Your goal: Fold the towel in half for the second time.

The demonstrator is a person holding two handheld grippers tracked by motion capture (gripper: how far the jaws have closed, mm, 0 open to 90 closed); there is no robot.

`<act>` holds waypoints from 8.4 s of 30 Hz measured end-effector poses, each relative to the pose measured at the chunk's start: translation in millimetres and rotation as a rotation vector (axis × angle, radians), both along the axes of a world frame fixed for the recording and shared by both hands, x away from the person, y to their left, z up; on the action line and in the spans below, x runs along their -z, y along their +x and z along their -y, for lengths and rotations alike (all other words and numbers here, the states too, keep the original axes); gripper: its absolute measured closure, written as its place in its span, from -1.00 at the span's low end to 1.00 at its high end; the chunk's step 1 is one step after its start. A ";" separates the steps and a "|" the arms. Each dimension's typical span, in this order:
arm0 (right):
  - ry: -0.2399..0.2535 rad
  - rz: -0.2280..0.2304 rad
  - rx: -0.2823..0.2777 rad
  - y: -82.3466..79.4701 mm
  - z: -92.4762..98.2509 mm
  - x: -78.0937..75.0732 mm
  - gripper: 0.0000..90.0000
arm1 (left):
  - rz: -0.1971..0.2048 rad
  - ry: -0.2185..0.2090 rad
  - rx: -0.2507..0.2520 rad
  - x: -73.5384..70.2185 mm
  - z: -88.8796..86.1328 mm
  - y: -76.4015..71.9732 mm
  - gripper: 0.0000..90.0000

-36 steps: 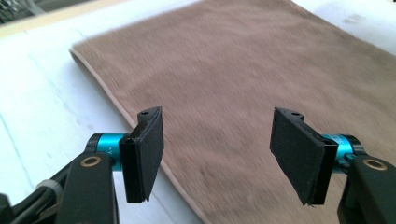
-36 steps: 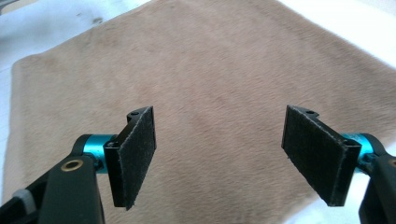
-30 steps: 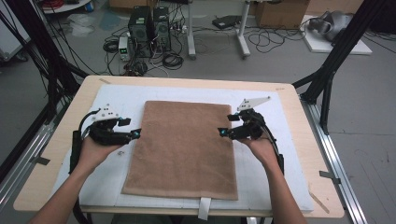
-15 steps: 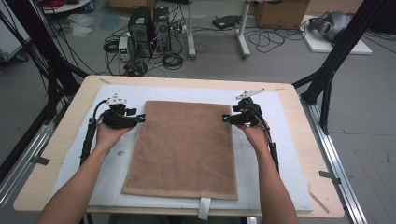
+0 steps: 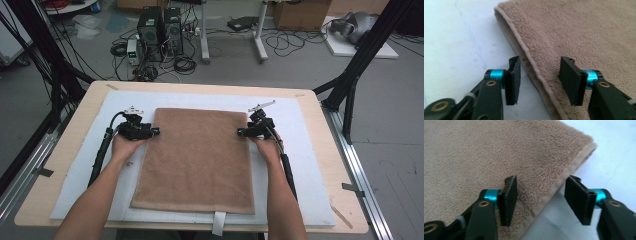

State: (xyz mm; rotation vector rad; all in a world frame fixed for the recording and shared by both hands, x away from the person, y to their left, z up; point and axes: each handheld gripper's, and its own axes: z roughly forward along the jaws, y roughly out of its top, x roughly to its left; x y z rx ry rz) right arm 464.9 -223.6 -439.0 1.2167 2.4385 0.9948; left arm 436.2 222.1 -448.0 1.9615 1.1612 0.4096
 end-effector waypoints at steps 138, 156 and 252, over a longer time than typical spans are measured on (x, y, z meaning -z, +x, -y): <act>0.114 -0.056 -0.246 -96.2 5.5 1.8 0.35 | -0.066 -0.028 0.192 -4.0 -11.5 -88.2 0.16; 0.102 0.094 -0.189 -32.3 -1.1 -59.4 0.73 | 0.163 -0.060 0.012 -61.7 -6.6 -40.1 0.74; 0.169 0.105 -0.200 -112.7 -5.1 -27.3 -0.35 | 0.096 -0.034 0.159 -28.0 -20.5 -114.1 -0.09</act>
